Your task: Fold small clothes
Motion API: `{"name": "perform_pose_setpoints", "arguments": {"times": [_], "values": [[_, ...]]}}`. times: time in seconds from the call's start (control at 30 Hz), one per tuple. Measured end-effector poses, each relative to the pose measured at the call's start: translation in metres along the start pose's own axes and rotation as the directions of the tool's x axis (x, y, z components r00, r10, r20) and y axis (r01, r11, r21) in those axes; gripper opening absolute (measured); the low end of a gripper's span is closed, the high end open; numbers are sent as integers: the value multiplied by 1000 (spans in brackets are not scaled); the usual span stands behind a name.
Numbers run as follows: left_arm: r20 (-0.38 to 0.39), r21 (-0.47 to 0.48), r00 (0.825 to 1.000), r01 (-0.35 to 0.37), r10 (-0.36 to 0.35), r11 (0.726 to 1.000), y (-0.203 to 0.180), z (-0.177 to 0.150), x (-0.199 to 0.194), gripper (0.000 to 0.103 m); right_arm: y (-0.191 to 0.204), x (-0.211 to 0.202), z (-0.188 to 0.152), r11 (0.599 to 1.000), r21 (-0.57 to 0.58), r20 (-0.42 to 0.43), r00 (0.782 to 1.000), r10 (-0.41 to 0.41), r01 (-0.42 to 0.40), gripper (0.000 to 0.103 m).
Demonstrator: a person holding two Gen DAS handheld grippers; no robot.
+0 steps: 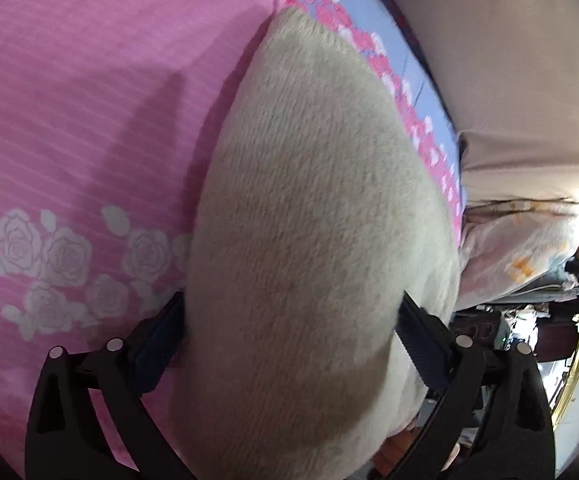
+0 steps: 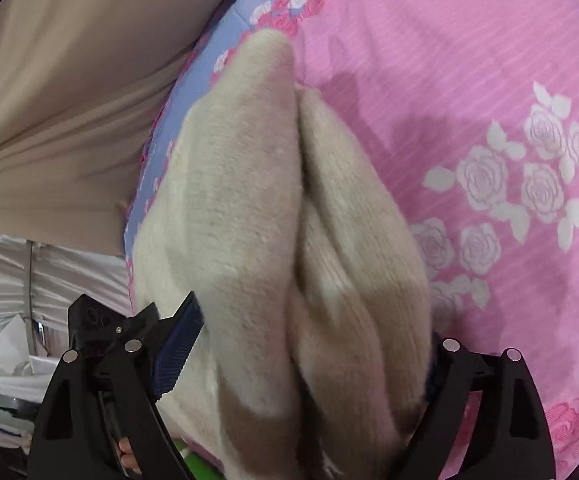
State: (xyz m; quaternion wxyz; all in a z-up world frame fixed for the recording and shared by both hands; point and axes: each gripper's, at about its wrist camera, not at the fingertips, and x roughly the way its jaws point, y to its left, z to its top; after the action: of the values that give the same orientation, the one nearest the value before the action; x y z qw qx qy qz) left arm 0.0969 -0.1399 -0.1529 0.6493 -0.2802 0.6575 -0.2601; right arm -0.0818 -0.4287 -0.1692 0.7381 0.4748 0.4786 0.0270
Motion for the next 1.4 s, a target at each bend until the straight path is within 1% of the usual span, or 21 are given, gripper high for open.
{"name": "perform_pose_setpoints", "arguments": {"times": [0.03, 0.07, 0.1, 0.13, 0.2, 0.27, 0.33, 0.4, 0.5, 0.53, 0.63, 0.7, 0.77, 0.8, 0.83, 0.9, 0.97, 1.1, 1.2, 1.3, 1.4], "values": [[-7, 16, 1000, -13, 13, 1000, -5, -1, 0, 75, 9, -8, 0, 999, -31, 27, 999, -19, 20, 45], [8, 43, 1000, -27, 27, 999, -13, -2, -5, 69, 16, -14, 0, 998, -59, 44, 999, -17, 20, 42], [21, 76, 1000, -4, 3, 997, -22, -4, -12, 58, 26, -27, 0, 995, -97, 71, 997, -10, 16, 38], [31, 103, 999, 16, -19, 995, -30, -6, -18, 55, 34, -38, -1, 993, -119, 97, 995, -8, 20, 36], [43, 148, 996, 76, -84, 986, -50, -9, -31, 55, 47, -68, 1, 986, -161, 158, 987, -11, 36, 36], [36, 170, 990, 130, -138, 977, -71, -10, -29, 55, 55, -91, 0, 979, -194, 210, 977, -26, 68, 36], [24, 206, 988, 146, -154, 968, -86, -15, -18, 57, 51, -105, 1, 969, -214, 243, 967, -71, 125, 37], [14, 234, 993, 111, -117, 966, -93, -19, 2, 61, 29, -99, 10, 968, -176, 233, 963, -133, 176, 38], [-37, 210, 999, 10, -2, 978, -85, -22, 49, 64, -23, -70, 19, 970, -64, 147, 964, -222, 234, 41], [-44, 199, 998, -38, 48, 979, -79, -24, 64, 74, -33, -62, 20, 974, -42, 135, 967, -214, 221, 49], [-19, 209, 999, -27, 32, 978, -75, -30, 71, 83, -56, -65, 18, 989, 48, 160, 976, -148, 142, 68], [-20, 225, 999, -43, 49, 973, -78, -31, 73, 86, -69, -61, 16, 990, 111, 144, 984, -102, 86, 74], [-25, 237, 998, -57, 65, 970, -85, -31, 74, 86, -75, -61, 12, 989, 143, 154, 986, -64, 42, 70], [-38, 244, 997, -55, 67, 968, -88, -27, 75, 78, -74, -61, 12, 990, 138, 158, 986, -44, 22, 55], [-39, 246, 997, -57, 69, 968, -89, -28, 74, 69, -66, -65, 11, 991, 126, 169, 984, -56, 34, 48], [-40, 244, 998, -32, 43, 969, -100, -27, 67, 55, -40, -73, 13, 994, 75, 192, 977, -91, 77, 43], [-32, 251, 999, 0, 8, 968, -114, -25, 54, 51, -9, -90, 11, 995, 14, 239, 966, -95, 94, 40], [8, 284, 996, 86, -92, 955, -138, -18, -1, 51, 59, -124, 13, 991, -107, 335, 941, -45, 86, 39], [68, 358, 985, 126, -160, 925, -161, -15, -59, 51, 115, -148, 10, 976, -209, 385, 923, 26, 60, 39], [150, 451, 965, 126, -214, 884, -182, -12, -128, 52, 172, -166, 8, 950, -310, 419, 900, 118, 20, 39], [228, 514, 939, 108, -256, 851, -195, -9, -189, 52, 238, -175, 3, 906, -422, 430, 877, 214, -14, 39]]}}
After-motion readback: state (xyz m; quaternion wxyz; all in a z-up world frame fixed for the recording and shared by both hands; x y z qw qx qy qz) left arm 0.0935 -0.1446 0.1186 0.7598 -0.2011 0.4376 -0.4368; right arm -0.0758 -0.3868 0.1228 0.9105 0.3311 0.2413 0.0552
